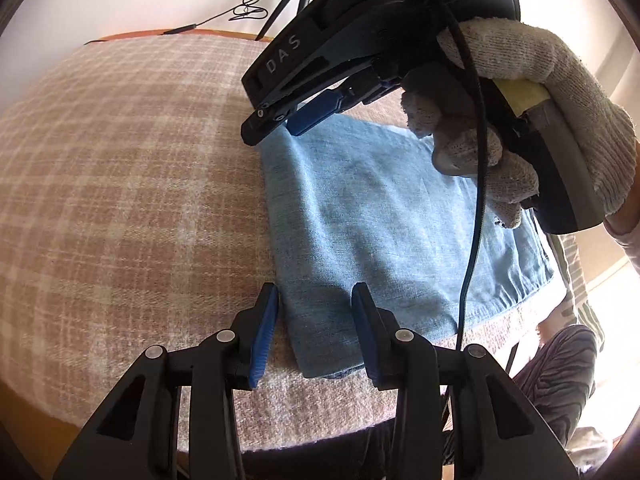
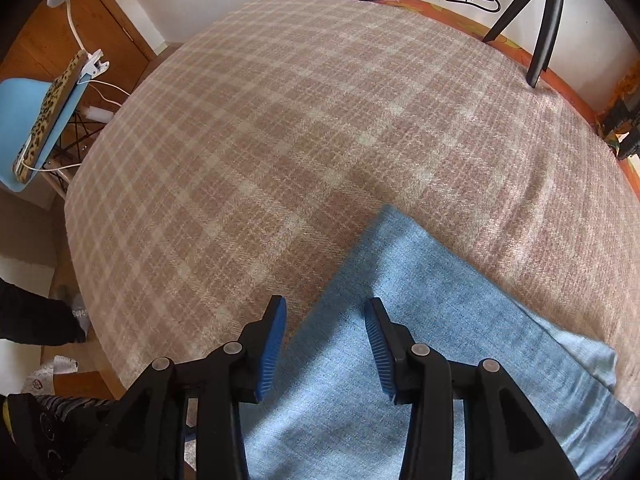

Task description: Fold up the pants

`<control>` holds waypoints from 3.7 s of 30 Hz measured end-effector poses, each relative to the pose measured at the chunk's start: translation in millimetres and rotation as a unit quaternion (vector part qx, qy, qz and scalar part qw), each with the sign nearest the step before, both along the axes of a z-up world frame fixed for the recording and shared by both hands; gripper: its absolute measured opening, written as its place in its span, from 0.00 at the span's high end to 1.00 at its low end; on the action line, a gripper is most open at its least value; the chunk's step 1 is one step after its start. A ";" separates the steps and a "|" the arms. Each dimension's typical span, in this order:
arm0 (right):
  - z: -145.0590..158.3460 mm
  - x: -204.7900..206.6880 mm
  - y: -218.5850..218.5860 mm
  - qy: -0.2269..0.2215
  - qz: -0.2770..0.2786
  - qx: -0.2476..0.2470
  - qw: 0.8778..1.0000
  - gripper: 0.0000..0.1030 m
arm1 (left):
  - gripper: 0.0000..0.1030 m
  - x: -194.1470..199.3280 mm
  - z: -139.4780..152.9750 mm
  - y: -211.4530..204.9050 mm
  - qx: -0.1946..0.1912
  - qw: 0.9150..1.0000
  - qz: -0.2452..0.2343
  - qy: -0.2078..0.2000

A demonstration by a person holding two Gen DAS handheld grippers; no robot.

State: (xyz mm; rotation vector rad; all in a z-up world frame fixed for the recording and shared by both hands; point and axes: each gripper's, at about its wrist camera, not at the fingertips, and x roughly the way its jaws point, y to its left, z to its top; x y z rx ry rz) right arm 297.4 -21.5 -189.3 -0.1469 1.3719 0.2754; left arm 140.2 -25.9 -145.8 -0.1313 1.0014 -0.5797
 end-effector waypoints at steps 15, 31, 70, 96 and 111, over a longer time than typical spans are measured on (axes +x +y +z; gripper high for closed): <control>-16.6 -3.4 27.8 -0.005 0.035 -0.091 0.995 0.60 | 0.76 -7.9 16.8 -25.4 0.006 0.999 -0.017 -0.049; 11.7 -30.6 -76.4 -0.056 -0.076 0.112 0.989 0.98 | 0.86 15.7 1.1 -16.3 -0.006 1.000 0.021 -0.001; 118.2 -201.1 -387.6 -0.242 -0.296 0.388 0.839 0.98 | 0.95 -53.9 121.5 -250.3 -0.089 0.959 -0.232 -0.137; 10.1 -254.0 -522.2 -0.186 -0.381 0.385 0.820 0.70 | 0.97 -38.0 64.8 -281.6 -0.002 0.957 -0.278 -0.085; 33.8 -245.9 -461.1 -0.224 -0.330 0.212 0.892 0.95 | 0.97 -18.6 29.8 -238.8 -0.006 0.971 -0.226 -0.075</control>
